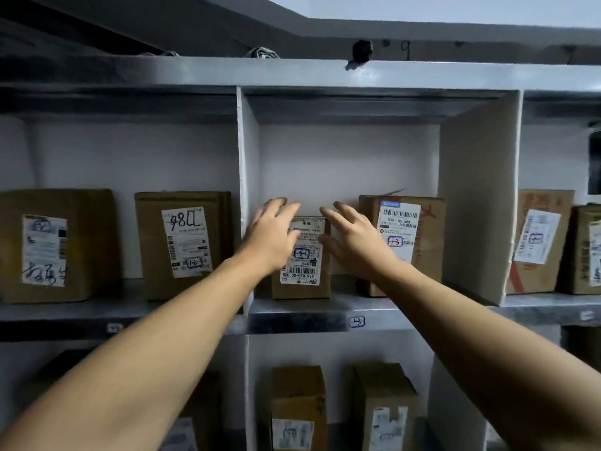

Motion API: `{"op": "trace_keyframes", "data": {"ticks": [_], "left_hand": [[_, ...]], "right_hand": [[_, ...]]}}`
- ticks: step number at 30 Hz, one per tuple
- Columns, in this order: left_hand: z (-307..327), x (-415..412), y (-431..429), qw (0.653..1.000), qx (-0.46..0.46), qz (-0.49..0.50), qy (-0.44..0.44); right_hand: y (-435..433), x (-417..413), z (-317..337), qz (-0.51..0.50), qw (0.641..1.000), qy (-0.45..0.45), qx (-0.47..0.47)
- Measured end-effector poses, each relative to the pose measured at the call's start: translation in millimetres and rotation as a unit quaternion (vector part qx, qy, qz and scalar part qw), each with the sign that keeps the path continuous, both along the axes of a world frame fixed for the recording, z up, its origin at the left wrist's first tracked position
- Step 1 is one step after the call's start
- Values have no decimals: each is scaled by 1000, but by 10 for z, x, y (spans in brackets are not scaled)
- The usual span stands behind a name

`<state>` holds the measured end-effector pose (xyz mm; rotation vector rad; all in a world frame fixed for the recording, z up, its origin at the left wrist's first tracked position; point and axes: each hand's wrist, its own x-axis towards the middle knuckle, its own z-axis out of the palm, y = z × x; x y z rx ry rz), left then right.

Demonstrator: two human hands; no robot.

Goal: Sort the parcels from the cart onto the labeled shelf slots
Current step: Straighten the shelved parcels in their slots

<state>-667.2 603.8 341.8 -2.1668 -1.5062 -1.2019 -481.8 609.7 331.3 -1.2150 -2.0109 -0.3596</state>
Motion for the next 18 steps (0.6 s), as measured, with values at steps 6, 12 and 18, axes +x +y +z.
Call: {"op": "trace_keyframes", "data": {"ticks": [6,12,18], "left_hand": [[-44,8,170,997,-49,52,-17],[-73,43,206,998,-39,50,-14],[-107,34,276,997,-32,70,-6]], "right_hand": [[308,-39,-35,56,995,62,-47],[450,-22,-144,115,984,130,-30],[494,-41,-201,144,979,144,-20]]}}
